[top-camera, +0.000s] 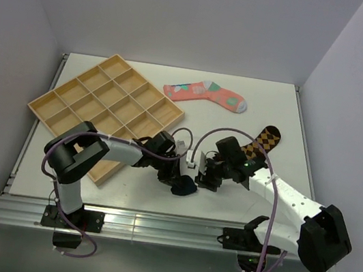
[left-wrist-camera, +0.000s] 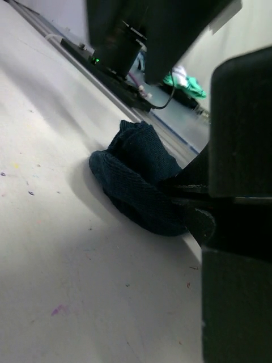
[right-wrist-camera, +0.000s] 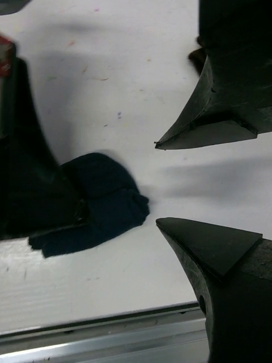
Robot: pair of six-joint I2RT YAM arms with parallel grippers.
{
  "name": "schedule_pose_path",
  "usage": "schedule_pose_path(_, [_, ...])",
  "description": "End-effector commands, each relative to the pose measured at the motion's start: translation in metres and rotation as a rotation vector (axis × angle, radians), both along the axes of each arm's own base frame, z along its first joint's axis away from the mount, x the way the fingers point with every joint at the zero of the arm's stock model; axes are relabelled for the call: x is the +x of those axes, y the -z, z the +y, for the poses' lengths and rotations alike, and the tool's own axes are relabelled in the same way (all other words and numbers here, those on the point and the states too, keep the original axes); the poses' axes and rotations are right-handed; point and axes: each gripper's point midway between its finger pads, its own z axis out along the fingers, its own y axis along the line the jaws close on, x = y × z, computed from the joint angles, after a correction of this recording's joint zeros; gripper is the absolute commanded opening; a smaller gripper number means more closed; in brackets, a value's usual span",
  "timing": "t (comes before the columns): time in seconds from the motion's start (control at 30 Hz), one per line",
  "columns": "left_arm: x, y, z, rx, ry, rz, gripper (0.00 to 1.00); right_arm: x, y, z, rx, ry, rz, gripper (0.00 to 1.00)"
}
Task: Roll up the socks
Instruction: Roll the sock at the center of the board.
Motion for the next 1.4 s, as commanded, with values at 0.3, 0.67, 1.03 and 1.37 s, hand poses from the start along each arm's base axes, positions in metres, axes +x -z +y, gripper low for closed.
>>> schedule_pose_path(0.3, [-0.007,0.017,0.011,0.06,0.007,0.134,0.0,-0.027,0.024,0.042,-0.046,-0.175,-0.141,0.59])
schedule_pose_path(0.67, [-0.006,0.018,0.009,0.046,0.002,0.142,0.0,-0.03,0.05,0.049,-0.132,-0.209,-0.185,0.56])
schedule_pose_path(1.03, [0.009,-0.008,0.002,-0.118,-0.142,0.139,0.07,-0.044,0.055,0.039,-0.176,-0.203,-0.075,0.07])
schedule_pose_path(1.37, [0.04,-0.048,0.008,-0.308,-0.388,-0.041,0.23,-0.058,0.056,0.033,-0.206,-0.209,0.269,0.08])
